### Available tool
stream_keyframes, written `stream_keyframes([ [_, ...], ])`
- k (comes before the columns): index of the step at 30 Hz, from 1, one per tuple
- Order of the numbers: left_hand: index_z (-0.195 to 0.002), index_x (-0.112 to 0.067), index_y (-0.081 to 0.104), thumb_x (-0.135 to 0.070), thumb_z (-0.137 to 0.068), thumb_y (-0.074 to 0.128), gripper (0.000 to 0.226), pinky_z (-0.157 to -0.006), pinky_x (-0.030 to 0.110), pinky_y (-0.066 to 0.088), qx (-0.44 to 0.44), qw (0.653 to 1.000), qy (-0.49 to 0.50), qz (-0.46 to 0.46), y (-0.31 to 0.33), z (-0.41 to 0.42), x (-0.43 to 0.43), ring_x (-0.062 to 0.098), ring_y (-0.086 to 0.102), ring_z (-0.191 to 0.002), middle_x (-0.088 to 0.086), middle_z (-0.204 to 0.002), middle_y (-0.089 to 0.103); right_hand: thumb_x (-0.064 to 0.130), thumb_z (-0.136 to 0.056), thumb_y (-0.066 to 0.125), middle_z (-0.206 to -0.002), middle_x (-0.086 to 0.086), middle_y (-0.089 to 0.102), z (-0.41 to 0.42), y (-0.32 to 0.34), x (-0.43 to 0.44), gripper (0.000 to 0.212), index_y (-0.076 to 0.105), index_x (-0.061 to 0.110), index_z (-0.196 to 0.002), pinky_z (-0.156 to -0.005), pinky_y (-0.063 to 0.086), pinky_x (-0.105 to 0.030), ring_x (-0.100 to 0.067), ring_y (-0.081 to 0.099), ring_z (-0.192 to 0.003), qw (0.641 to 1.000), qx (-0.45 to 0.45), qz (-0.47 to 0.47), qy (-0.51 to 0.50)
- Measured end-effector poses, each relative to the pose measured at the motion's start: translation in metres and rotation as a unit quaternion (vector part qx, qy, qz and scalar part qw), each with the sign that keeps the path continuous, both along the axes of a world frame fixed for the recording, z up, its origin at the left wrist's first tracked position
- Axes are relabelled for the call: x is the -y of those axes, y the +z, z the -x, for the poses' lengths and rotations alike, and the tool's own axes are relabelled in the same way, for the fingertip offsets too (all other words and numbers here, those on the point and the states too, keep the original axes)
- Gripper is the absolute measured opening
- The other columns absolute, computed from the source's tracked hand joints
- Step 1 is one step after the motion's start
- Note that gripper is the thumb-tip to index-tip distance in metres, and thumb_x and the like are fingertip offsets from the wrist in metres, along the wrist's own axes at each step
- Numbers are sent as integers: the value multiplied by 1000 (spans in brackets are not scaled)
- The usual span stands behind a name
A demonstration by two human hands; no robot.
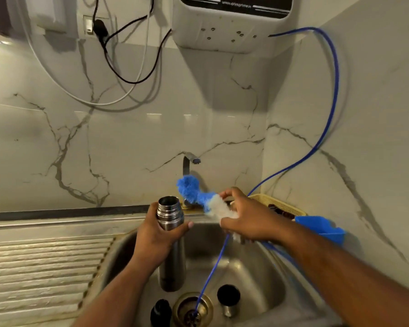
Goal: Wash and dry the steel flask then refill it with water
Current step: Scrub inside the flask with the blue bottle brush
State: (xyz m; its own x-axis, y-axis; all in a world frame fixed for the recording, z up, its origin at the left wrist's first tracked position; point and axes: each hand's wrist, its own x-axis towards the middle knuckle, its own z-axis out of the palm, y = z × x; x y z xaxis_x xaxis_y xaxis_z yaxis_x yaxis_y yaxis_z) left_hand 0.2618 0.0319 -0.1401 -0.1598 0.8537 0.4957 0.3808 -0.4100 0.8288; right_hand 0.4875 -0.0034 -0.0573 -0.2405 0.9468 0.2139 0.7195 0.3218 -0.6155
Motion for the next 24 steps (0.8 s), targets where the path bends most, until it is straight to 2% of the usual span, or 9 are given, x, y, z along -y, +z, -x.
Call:
stream_keyframes([
  [2,-115,-28,51,-33,-67,93,64,-68,13,45,-8,999,-46,16,-2,-12,6,2,64,-88,-10,-101,67,31,-87,75,-112,1,70,-21,24,5,50,49,31,-130,-61,53,-25,-14,69,-79,994,100,-37,-31],
  [5,-126,-24,49,-27,-71,91,69,-73,12,46,-7,996,-84,15,-3,-32,13,1,64,-94,-10,-107,66,35,-86,76,-120,4,65,-55,66,21,40,57,37,-122,-76,50,-32,-16,61,-97,954,271,-84,-93],
  [9,-127,-21,50,-24,-71,90,69,-73,17,48,23,995,-97,4,6,-62,19,2,64,-93,-9,-107,66,40,-83,75,-114,9,65,-95,121,48,31,63,44,-111,-75,41,-33,-18,63,-103,849,473,-160,-170],
  [13,-124,-26,49,-31,-68,91,70,-78,28,51,30,992,-122,8,12,-87,16,13,66,-98,-4,-109,67,30,-89,72,-107,8,68,-123,155,63,22,68,38,-109,-95,36,-45,-20,64,-102,737,609,-198,-215],
  [16,-129,-27,48,-31,-70,90,73,-75,26,50,25,991,-127,21,-1,-99,20,9,64,-99,-7,-111,65,29,-92,71,-111,4,66,-131,161,68,21,65,33,-111,-103,31,-49,-22,64,-103,686,666,-176,-234],
  [19,-134,-24,47,-27,-72,89,75,-72,17,46,9,989,-141,39,-15,-102,27,0,60,-95,-8,-111,64,30,-92,71,-113,3,66,-132,152,63,22,63,30,-113,-107,30,-50,-21,63,-104,666,695,-149,-227],
  [24,-132,-25,47,-29,-71,89,74,-74,18,47,-24,987,-149,51,-24,-94,27,3,62,-97,-7,-113,65,26,-91,72,-111,3,69,-130,115,40,20,68,27,-111,-113,25,-56,-21,63,-107,683,696,-121,-186],
])
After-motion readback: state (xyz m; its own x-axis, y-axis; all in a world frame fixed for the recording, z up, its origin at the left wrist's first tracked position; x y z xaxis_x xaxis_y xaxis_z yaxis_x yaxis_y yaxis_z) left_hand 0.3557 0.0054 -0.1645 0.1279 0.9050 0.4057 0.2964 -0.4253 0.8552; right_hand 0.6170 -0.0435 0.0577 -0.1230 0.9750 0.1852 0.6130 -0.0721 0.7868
